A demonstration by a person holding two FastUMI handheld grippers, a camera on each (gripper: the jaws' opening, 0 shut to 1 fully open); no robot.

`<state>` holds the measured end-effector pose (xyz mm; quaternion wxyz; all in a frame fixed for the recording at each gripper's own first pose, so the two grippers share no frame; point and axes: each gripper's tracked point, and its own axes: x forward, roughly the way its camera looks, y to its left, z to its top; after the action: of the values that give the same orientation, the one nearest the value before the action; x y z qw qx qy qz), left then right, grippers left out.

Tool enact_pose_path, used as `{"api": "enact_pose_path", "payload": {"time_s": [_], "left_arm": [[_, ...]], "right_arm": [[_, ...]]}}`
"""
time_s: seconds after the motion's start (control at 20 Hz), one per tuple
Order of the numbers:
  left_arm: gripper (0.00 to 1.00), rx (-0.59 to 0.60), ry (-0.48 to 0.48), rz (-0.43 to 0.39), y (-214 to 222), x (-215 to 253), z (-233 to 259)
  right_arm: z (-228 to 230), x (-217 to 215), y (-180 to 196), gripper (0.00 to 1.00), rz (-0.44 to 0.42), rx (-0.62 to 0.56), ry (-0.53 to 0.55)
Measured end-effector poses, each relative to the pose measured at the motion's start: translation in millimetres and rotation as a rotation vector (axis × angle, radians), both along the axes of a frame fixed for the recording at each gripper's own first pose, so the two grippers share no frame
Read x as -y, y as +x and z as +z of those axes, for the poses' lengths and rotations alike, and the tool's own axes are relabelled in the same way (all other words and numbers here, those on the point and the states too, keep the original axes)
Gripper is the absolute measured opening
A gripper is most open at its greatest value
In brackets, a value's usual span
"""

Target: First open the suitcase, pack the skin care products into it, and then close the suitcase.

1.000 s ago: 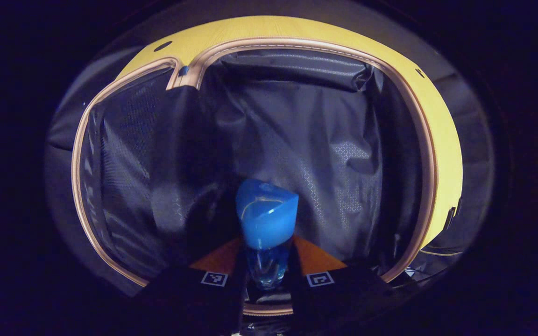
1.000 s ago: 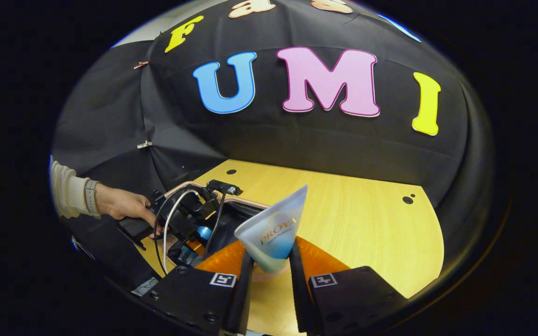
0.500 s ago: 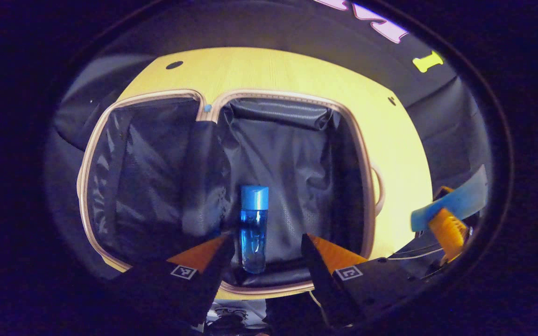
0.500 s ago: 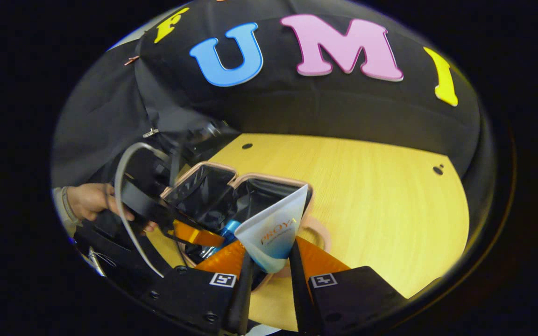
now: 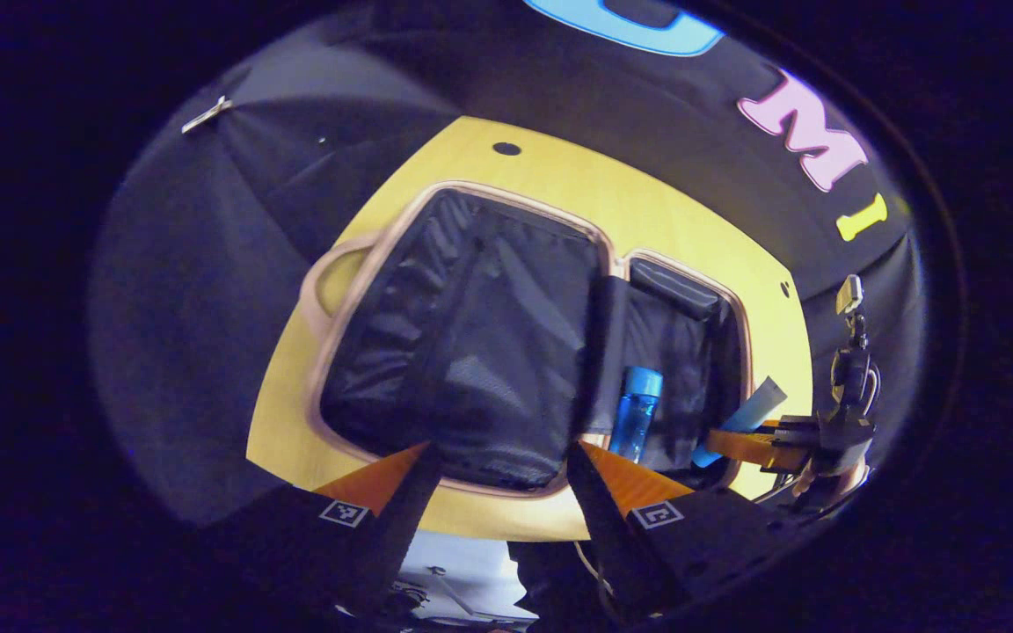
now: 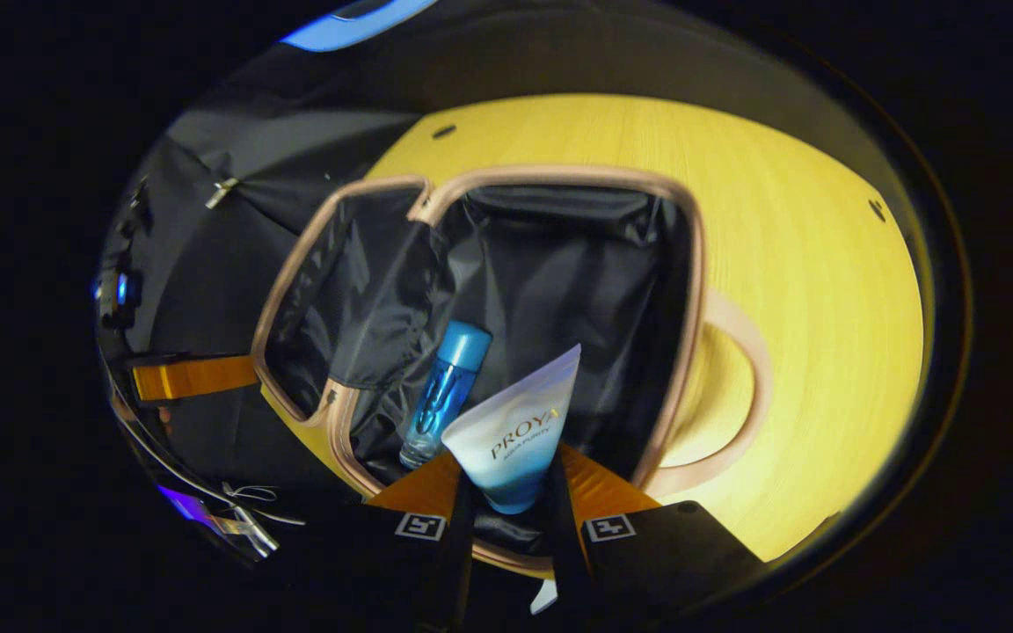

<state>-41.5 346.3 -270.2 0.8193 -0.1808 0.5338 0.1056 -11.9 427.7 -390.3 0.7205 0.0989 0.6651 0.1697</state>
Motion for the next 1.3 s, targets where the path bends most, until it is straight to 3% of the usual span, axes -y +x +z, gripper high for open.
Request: {"api": "enact_pose_path", "payload": {"time_s": [0.25, 0.35, 0.4, 0.55, 0.6, 0.65, 0.7, 0.8, 1.05, 1.3], "left_arm": [[0.93, -0.019, -0.004, 0.133, -32.7, -55.3, -7.6], [0.93, -0.022, 0.004, 0.145, -34.7, -69.7, -8.1], [0.93, -0.020, 0.014, 0.148, -32.6, -79.3, -8.1], [0.93, 0.052, 0.013, 0.166, -0.9, -101.3, 3.4], [0.93, 0.079, -0.006, 0.187, 10.5, -110.6, 9.1], [0.93, 0.104, -0.022, 0.206, 21.0, -118.3, 12.0], [0.93, 0.121, -0.038, 0.223, 33.7, -126.8, 14.6], [0.93, 0.126, -0.045, 0.261, 53.7, -151.4, 11.3], [0.93, -0.031, -0.038, 0.332, 76.0, -197.0, -38.0], [0.92, -0.116, -0.006, 0.313, 91.5, -204.5, -84.2]], "right_arm": [[-39.4, 0.4, -7.9, 0.43, -0.043, -0.175, -0.093], [-41.8, -1.8, -4.6, 0.45, -0.090, -0.185, -0.104], [-35.2, -11.5, -0.8, 0.45, -0.121, -0.168, -0.054], [-4.0, -27.5, 18.3, 1.00, -0.110, -0.039, 0.053], [10.2, -25.8, 25.7, 0.98, -0.090, 0.042, 0.079], [26.0, -22.2, 31.2, 0.89, -0.077, 0.109, 0.092], [39.2, -17.6, 37.0, 0.98, -0.066, 0.174, 0.101], [65.4, -5.8, 42.6, 0.98, -0.047, 0.271, 0.111], [121.7, 16.6, 38.4, 0.97, -0.043, 0.389, 0.140], [149.1, 34.2, 28.8, 0.97, -0.081, 0.437, 0.127]]}}
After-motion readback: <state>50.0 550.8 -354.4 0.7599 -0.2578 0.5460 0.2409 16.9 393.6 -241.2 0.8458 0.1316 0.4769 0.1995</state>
